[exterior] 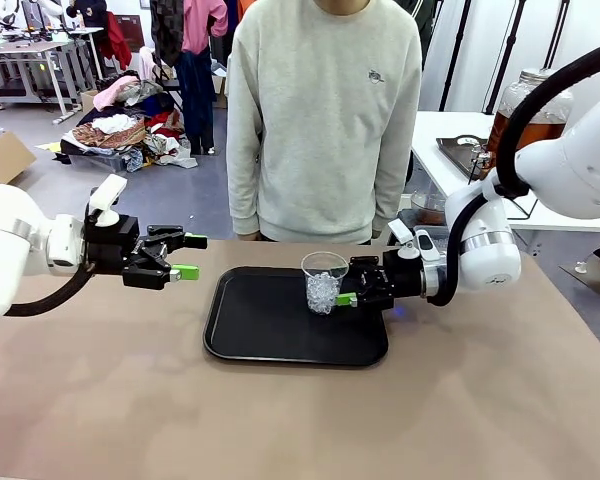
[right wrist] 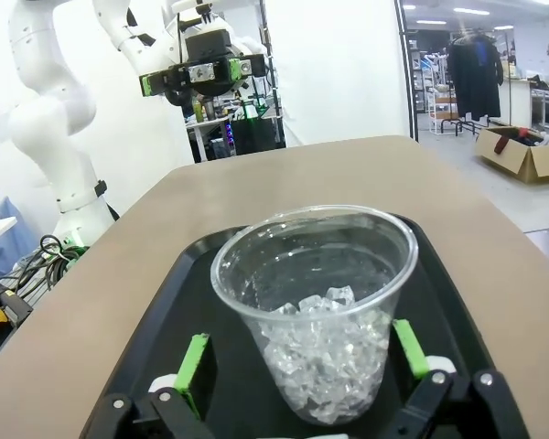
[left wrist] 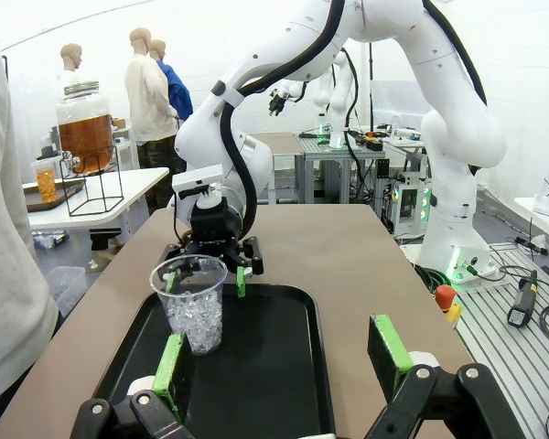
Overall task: Pour the drink into the iced cup.
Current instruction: Pick up the iced cup indicated by the human and present it to them.
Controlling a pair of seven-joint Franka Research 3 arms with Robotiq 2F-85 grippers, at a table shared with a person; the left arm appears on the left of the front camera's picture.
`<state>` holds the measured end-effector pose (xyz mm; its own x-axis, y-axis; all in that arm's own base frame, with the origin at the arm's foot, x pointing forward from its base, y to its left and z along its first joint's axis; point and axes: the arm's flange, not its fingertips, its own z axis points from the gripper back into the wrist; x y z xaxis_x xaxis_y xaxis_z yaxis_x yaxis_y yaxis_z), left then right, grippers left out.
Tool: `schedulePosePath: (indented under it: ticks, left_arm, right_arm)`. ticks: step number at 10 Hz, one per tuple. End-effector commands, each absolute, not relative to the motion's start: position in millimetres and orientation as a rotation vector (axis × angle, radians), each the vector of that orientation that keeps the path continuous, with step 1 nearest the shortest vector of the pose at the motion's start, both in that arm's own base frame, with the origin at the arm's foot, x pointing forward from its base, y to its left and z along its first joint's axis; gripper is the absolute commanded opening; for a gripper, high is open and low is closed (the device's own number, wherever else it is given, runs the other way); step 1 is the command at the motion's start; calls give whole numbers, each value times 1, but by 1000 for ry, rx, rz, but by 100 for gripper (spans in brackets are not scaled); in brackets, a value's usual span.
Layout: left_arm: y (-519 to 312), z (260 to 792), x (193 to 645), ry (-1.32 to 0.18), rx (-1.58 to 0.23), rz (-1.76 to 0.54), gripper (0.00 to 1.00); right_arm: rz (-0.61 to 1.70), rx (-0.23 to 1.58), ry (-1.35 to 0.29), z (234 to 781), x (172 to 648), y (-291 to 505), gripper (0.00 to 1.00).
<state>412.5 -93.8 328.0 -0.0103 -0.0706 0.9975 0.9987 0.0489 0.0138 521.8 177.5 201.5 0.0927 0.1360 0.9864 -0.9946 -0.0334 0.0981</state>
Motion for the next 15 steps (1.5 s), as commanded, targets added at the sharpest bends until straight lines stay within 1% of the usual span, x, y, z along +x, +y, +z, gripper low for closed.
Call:
schedulePosePath:
  ticks: [1,3,5,9,15]
  left_arm:
    - [-94,329,411,-1200,-1111,-1217,100]
    - [-94,329,411,-1200,-1111,-1217,100]
    - [-94,329,411,-1200,-1111,-1217,100]
    - [-94,329,411,-1200,-1111,-1217,100]
    - [-94,329,411,-1200,-1111,-1217,100]
  right_arm:
    - [1188,1179,-1019,200,530,194,100]
    - [1178,1183,-1020,198,530,202,100]
    - [1138,1205,-1055,197,531,206,100]
    - [1062,1184,-1086,199,533,213,100]
    - [1065,1219,-1045,194,535,226,100]
